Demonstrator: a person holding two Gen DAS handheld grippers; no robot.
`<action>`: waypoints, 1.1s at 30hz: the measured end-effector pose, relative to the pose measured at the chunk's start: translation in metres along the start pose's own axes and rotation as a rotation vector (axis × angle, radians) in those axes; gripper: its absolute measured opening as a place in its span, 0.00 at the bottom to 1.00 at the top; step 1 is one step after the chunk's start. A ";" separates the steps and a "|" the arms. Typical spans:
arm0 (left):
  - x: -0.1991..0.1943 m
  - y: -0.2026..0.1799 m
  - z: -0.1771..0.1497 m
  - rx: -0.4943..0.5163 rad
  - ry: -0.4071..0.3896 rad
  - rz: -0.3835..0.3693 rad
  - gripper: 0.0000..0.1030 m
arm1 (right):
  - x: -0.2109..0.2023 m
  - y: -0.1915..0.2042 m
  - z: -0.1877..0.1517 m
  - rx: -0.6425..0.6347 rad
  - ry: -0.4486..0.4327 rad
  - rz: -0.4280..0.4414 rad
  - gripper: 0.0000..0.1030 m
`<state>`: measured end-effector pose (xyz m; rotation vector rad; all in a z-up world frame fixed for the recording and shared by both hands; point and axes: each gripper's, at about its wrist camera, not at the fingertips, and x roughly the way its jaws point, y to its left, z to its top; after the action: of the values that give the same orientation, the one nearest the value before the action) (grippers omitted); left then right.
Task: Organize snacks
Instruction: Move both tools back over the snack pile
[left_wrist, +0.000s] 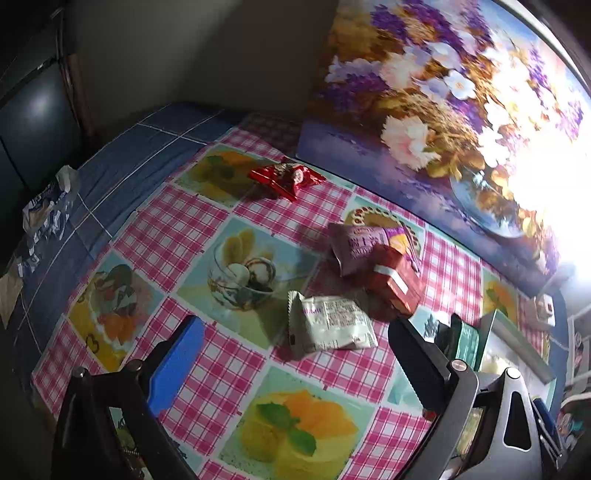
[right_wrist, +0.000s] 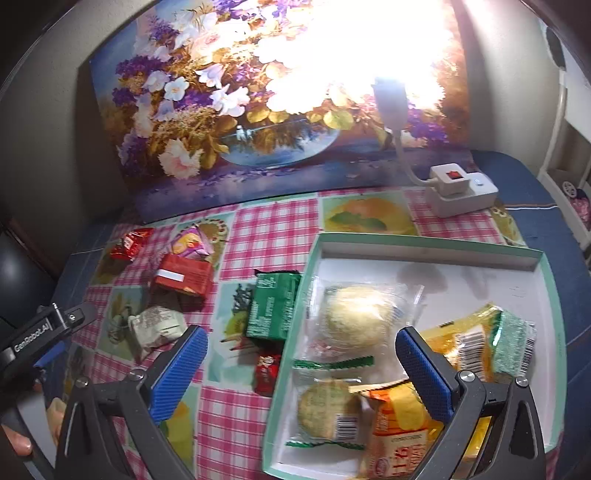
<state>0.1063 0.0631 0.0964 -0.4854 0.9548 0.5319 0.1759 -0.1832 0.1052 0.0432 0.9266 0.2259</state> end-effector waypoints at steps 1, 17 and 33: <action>0.000 0.001 0.001 -0.007 0.000 -0.004 0.97 | 0.001 0.002 0.000 -0.002 0.003 0.005 1.00; 0.067 -0.001 0.014 0.007 0.138 -0.009 0.97 | 0.046 0.015 0.016 -0.018 0.048 0.014 1.00; 0.120 -0.041 -0.001 0.089 0.246 -0.014 0.95 | 0.072 0.029 0.025 -0.050 0.060 0.041 0.65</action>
<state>0.1869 0.0560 -0.0009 -0.4840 1.2042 0.4212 0.2328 -0.1381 0.0677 0.0093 0.9800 0.2900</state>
